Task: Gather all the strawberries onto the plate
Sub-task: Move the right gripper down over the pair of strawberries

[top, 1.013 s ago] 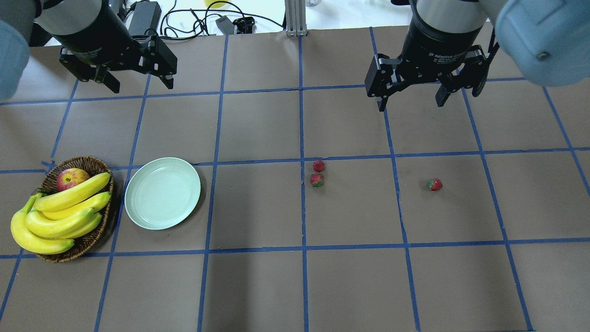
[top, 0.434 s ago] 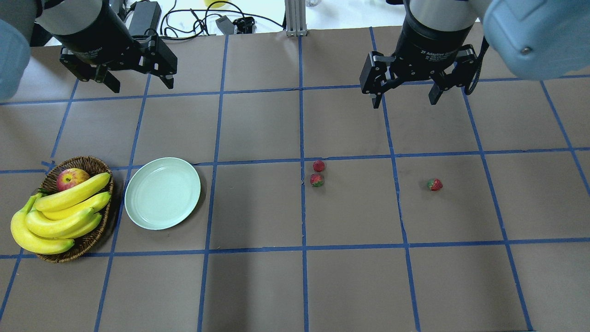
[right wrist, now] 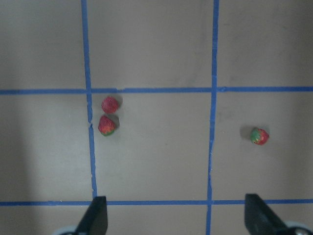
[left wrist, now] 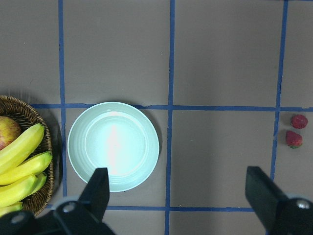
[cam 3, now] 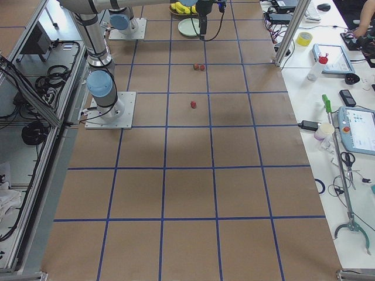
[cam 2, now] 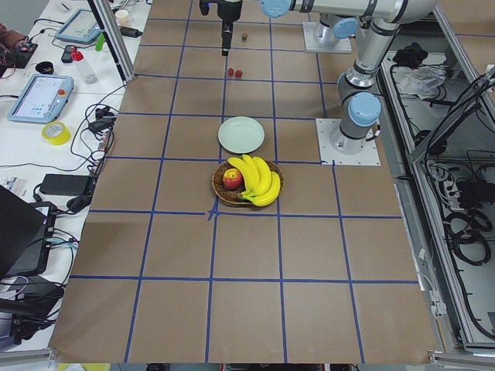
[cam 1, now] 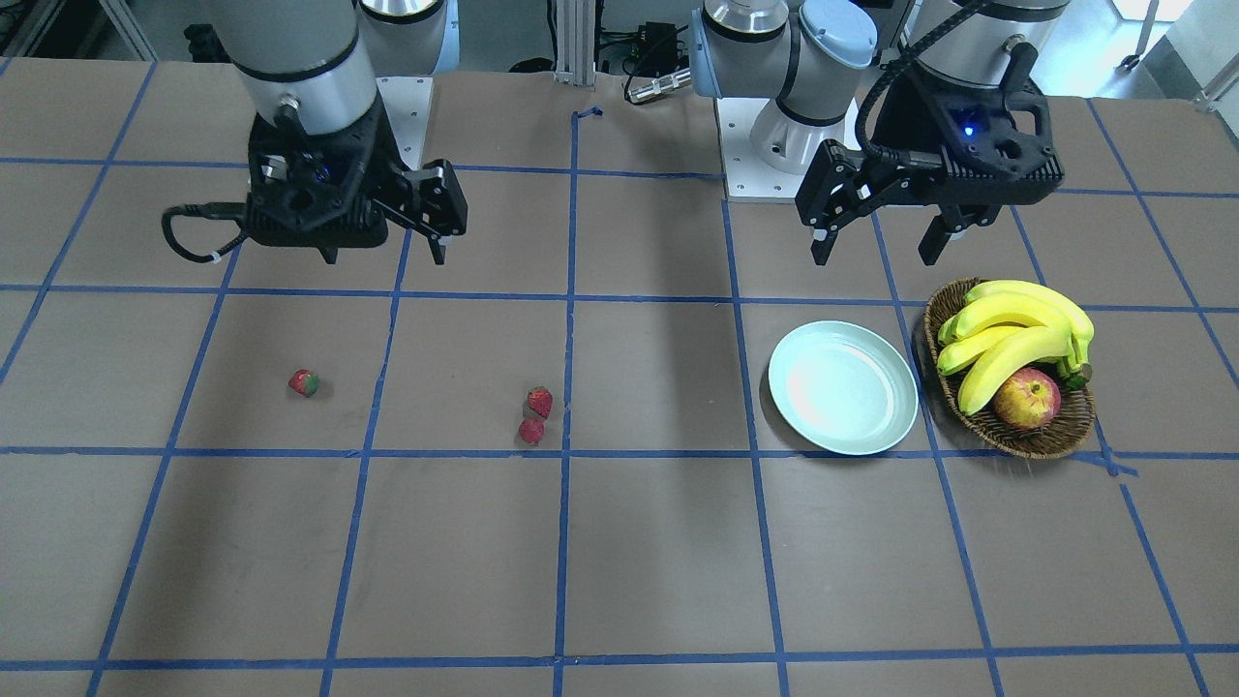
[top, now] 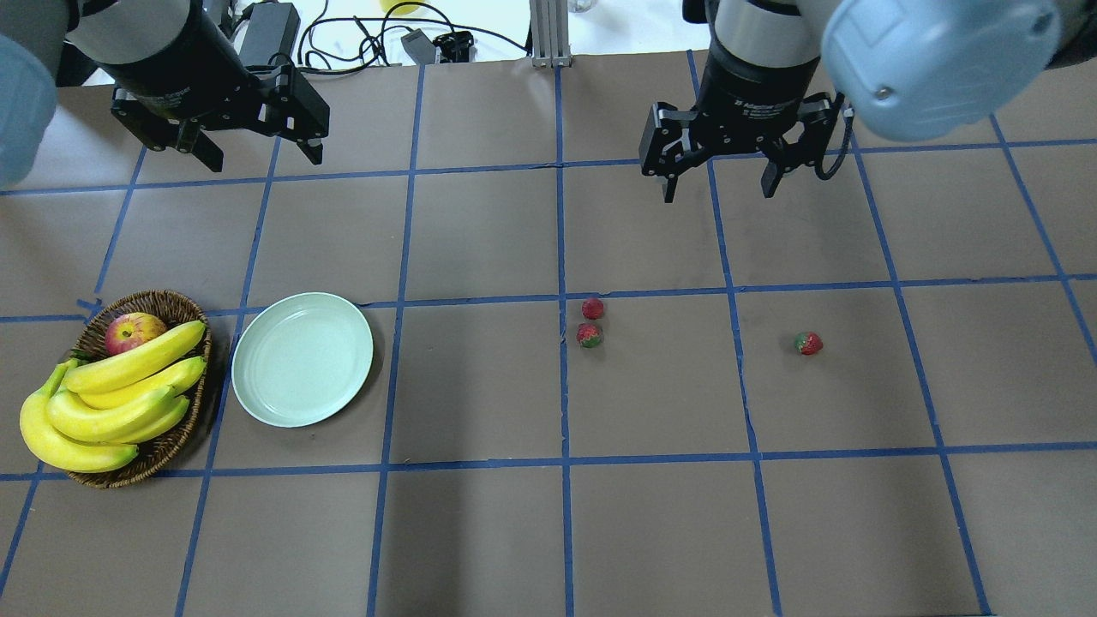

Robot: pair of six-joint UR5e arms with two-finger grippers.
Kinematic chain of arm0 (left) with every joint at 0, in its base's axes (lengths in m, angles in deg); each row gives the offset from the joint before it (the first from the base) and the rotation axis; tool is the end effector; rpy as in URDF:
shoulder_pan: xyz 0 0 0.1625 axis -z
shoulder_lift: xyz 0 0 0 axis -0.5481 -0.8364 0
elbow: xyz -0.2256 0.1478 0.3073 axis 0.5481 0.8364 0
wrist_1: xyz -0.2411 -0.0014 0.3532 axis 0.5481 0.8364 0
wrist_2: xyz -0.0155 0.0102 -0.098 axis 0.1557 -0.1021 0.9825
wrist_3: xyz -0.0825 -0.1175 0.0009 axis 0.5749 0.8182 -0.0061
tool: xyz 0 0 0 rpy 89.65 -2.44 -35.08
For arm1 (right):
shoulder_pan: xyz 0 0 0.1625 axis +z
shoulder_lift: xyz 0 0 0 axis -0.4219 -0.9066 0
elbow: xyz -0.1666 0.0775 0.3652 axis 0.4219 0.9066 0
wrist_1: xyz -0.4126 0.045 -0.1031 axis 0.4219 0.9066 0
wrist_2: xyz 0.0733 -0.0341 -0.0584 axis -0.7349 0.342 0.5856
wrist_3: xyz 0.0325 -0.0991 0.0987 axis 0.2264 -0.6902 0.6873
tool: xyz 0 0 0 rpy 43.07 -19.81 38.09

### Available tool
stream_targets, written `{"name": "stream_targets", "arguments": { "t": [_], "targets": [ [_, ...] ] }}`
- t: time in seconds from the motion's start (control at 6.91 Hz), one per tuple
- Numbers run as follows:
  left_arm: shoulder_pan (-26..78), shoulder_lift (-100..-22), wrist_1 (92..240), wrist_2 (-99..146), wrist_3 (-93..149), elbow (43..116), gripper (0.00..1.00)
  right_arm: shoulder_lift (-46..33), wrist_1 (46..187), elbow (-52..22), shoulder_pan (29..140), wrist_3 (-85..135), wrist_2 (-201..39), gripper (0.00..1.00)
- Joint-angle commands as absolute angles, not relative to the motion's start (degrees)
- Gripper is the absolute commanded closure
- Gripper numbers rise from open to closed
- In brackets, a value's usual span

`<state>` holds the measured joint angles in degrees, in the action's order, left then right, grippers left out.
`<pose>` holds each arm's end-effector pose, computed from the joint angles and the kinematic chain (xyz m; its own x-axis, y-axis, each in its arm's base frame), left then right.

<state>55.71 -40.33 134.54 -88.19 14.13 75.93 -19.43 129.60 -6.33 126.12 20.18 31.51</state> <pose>-0.1236 -0.5210 0.4679 -0.9994 -0.0353 0.0011 -0.0351 0.9885 -0.1473 0.2393 -0.5175 0.4106 -0.9999 0.0098 -0.0036 0.0097 0.9996 0.0267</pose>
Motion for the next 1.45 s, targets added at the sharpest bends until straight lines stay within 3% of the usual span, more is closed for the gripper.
{"name": "stream_targets", "arguments": {
  "t": [0.0, 0.58, 0.87, 1.01, 1.3],
  "targets": [
    [55.7, -40.0, 134.5, -88.2, 14.1, 76.0, 0.0, -12.0, 136.8, -7.1, 132.8, 29.2, 31.5, 0.0],
    [55.7, -40.2, 134.5, -88.3, 14.1, 76.2, 0.0, 2.3, 163.6, -17.1, 133.9, 32.2, 30.9, 0.0],
    [55.5, -40.2, 134.5, -88.3, 14.1, 76.1, 0.0, 3.4, 165.4, -20.4, 134.0, 32.2, 31.1, 0.02],
    [55.7, -40.2, 134.5, -88.2, 14.1, 76.1, 0.0, 3.5, 165.5, -21.1, 133.9, 32.2, 31.1, 0.14],
    [55.6, -40.0, 134.6, -88.3, 14.1, 76.1, 0.0, 3.6, 165.5, -21.4, 133.9, 32.2, 31.4, 0.5]
  ]
}}
